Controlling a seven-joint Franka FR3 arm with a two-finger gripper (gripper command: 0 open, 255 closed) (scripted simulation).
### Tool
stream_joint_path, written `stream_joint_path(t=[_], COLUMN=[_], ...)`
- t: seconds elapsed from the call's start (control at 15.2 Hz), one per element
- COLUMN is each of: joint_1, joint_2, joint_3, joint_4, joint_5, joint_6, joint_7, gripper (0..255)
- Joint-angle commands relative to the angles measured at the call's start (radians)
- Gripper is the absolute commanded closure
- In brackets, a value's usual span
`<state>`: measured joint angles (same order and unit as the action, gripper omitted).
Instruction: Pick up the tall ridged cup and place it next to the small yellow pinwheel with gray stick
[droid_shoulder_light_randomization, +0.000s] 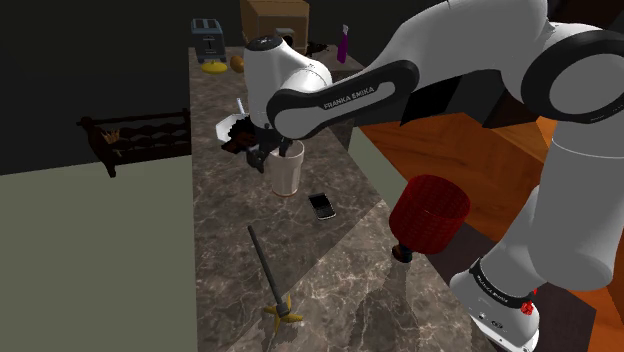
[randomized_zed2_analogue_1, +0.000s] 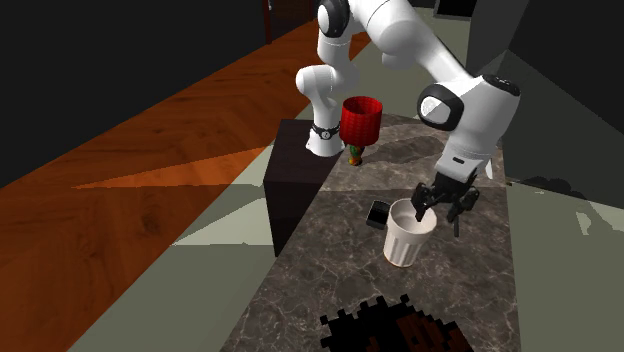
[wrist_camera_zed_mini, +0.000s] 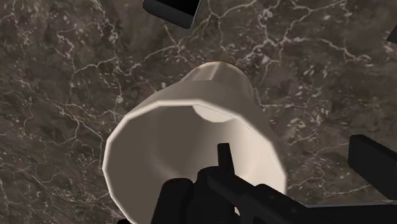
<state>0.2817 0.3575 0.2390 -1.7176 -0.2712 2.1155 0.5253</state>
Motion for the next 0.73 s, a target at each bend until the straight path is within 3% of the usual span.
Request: stream_joint_path(t=[0.0,0.13,0.4,0.66], joint_1=[0.0,0.0,0.005,0.005], joint_2=[0.0,0.0,-0.048,-0.048], joint_3=[0.0,0.0,0.012,0.012], joint_4=[0.0,0.0,0.058,0.058], joint_5=[0.0,0.0,0.022,0.022], joint_6=[0.0,0.0,-0.105,-0.105], joint_7=[0.0,0.0,-0.014,-0.014], gripper=[0,0,0,0])
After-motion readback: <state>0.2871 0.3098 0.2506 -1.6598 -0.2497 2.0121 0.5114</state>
